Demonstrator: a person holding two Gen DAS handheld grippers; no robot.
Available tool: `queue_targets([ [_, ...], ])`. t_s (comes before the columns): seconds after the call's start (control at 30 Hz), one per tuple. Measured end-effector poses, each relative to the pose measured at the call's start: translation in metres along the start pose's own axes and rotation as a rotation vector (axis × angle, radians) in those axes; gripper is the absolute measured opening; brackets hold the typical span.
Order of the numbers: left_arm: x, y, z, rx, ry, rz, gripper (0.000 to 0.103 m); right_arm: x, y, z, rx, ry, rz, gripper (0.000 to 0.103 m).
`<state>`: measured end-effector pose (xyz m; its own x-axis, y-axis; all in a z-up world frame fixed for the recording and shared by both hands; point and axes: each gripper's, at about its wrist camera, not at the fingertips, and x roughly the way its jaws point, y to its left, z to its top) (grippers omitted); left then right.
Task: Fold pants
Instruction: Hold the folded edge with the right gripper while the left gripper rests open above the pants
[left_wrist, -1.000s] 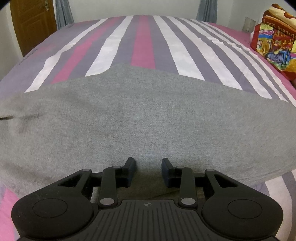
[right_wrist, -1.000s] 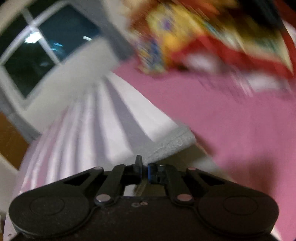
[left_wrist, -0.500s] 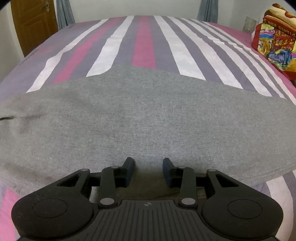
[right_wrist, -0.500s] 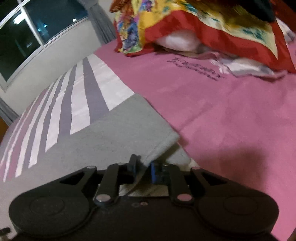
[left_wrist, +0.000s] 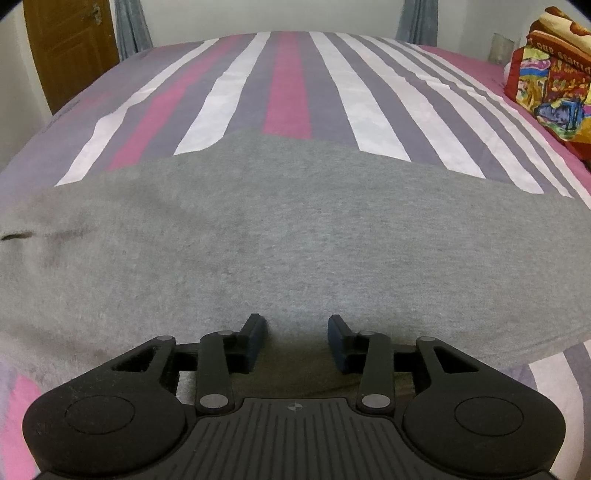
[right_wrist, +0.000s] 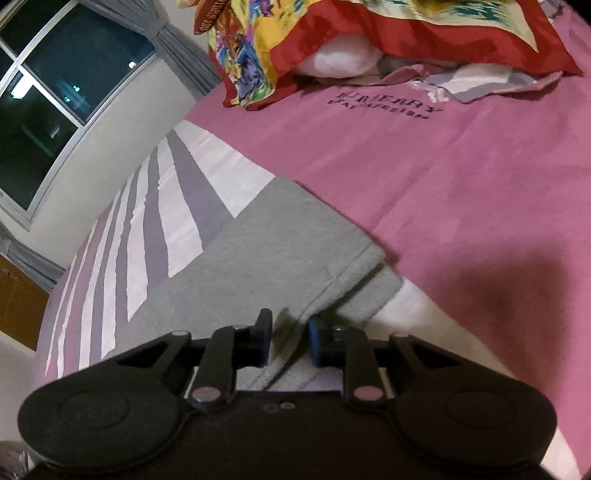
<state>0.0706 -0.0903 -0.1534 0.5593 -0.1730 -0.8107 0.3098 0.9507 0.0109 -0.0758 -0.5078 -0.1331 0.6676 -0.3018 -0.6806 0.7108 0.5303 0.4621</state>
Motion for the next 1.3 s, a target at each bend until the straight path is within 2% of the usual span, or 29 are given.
queue_targets([
  [0.03, 0.0, 0.0, 0.0, 0.002, 0.0, 0.001, 0.042, 0.0, 0.003, -0.001, -0.023, -0.007, -0.01, 0.005],
  [0.13, -0.001, 0.001, -0.001, 0.003, 0.0, 0.0, 0.043, -0.013, 0.004, -0.001, -0.053, -0.047, 0.018, 0.005],
  [0.17, -0.001, 0.0, -0.002, 0.008, -0.001, 0.0, 0.043, -0.014, 0.0, -0.002, -0.06, -0.038, 0.021, 0.004],
  [0.23, -0.001, 0.0, -0.003, 0.024, -0.009, 0.001, 0.043, -0.007, -0.006, -0.005, -0.098, 0.003, -0.051, 0.005],
  [0.3, -0.002, 0.0, -0.003, 0.021, -0.009, 0.003, 0.043, -0.001, -0.011, -0.004, -0.085, 0.029, -0.056, 0.005],
  [0.37, -0.004, 0.001, -0.002, 0.006, -0.003, -0.002, 0.044, -0.004, -0.007, -0.002, -0.068, 0.022, -0.052, 0.019],
  [0.43, -0.008, 0.0, 0.0, -0.003, -0.002, -0.019, 0.044, -0.009, -0.006, -0.003, -0.048, 0.014, -0.043, 0.026],
  [0.57, -0.012, -0.012, 0.007, -0.004, -0.004, -0.071, 0.044, -0.015, -0.01, -0.008, -0.026, 0.015, -0.074, 0.029],
  [0.7, -0.008, -0.035, 0.015, 0.001, 0.015, -0.12, 0.044, -0.006, -0.024, -0.007, 0.104, 0.015, -0.027, 0.036],
  [0.77, -0.004, -0.049, 0.015, 0.018, 0.018, -0.127, 0.044, -0.002, -0.024, -0.005, 0.127, 0.008, -0.023, 0.04],
  [0.83, 0.0, -0.063, 0.012, 0.061, 0.009, -0.103, 0.045, 0.001, -0.022, -0.007, 0.116, 0.009, -0.036, 0.039],
  [0.9, 0.002, -0.071, 0.006, 0.097, -0.001, -0.071, 0.045, -0.001, -0.018, -0.008, 0.084, 0.006, -0.053, 0.028],
  [0.93, 0.001, -0.072, 0.004, 0.099, -0.005, -0.065, 0.045, -0.003, -0.016, -0.009, 0.046, 0.007, -0.059, 0.014],
  [0.97, -0.002, -0.073, 0.003, 0.103, -0.005, -0.065, 0.045, -0.003, -0.017, -0.009, 0.038, 0.007, -0.051, 0.012],
  [1.1, -0.01, -0.072, 0.001, 0.11, 0.008, -0.077, 0.045, -0.006, -0.018, -0.011, 0.034, -0.003, -0.054, 0.015],
  [1.17, -0.014, -0.073, 0.009, 0.083, 0.014, -0.101, 0.045, -0.009, -0.016, -0.009, 0.049, -0.007, -0.043, 0.026],
  [1.2, -0.016, -0.076, 0.013, 0.079, 0.01, -0.114, 0.045, -0.01, -0.016, -0.009, 0.062, -0.01, -0.036, 0.028],
  [1.3, -0.02, -0.094, 0.024, 0.106, -0.004, -0.139, 0.045, -0.01, -0.018, -0.009, 0.078, -0.001, -0.046, 0.026],
])
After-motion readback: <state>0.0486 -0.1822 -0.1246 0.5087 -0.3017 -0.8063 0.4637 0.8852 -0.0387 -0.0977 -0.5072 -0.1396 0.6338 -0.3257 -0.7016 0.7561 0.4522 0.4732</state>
